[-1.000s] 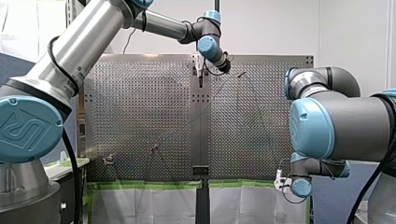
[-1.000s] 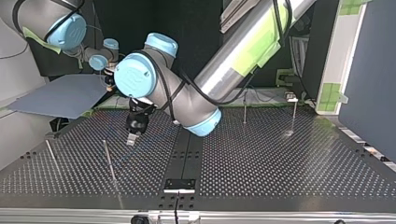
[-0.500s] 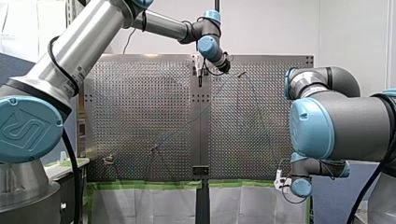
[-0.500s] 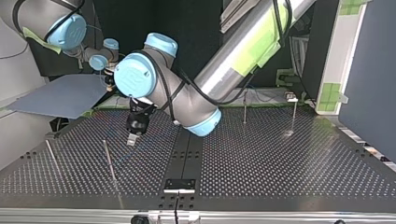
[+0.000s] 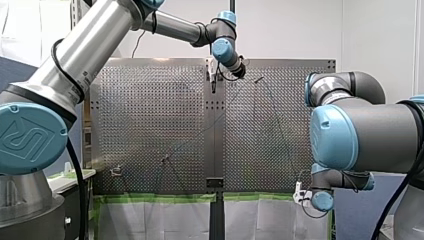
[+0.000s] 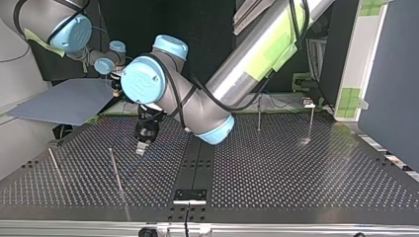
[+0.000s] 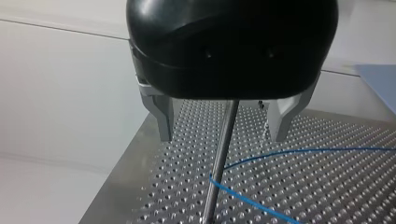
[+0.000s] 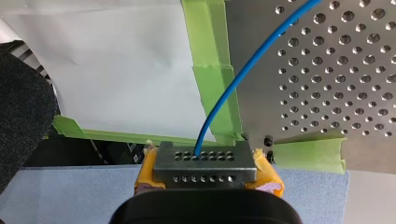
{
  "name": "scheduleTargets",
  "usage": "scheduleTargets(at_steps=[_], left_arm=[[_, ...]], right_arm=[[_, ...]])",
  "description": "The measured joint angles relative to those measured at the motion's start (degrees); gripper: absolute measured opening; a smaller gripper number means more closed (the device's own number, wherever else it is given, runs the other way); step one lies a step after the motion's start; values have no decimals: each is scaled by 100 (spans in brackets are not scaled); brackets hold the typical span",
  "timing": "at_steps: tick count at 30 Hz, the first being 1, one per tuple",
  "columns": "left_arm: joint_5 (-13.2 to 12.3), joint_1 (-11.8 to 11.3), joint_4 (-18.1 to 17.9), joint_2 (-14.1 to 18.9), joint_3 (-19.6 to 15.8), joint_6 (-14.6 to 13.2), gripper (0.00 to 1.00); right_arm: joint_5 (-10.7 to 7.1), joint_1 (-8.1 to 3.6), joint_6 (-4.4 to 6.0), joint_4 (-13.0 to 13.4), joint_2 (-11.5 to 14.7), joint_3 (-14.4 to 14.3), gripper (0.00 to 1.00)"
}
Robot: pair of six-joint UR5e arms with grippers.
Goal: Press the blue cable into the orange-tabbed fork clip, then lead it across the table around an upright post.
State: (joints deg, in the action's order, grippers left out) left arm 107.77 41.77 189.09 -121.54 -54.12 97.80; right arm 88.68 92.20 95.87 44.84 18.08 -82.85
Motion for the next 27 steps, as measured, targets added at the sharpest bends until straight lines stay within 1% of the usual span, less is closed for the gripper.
scheduleTargets(at_steps=[4,14,18,22,27], left_arm=[[84,-3,1,-3,0,8,100],[134,-1,9,2,0,27,100],[265,20,26,55,0,43,100],[470,121,74,211,-78,47,100],[691,204,-70,433,-279,71,100]], right_arm=[[0,2,2,0,1,0,0],[-4,-3,3,0,1,0,0],[-13,-5,-4,-1,1,0,0],[-16,-11,-11,0,0,0,0],[-17,-12,-14,-7,4,0,0]])
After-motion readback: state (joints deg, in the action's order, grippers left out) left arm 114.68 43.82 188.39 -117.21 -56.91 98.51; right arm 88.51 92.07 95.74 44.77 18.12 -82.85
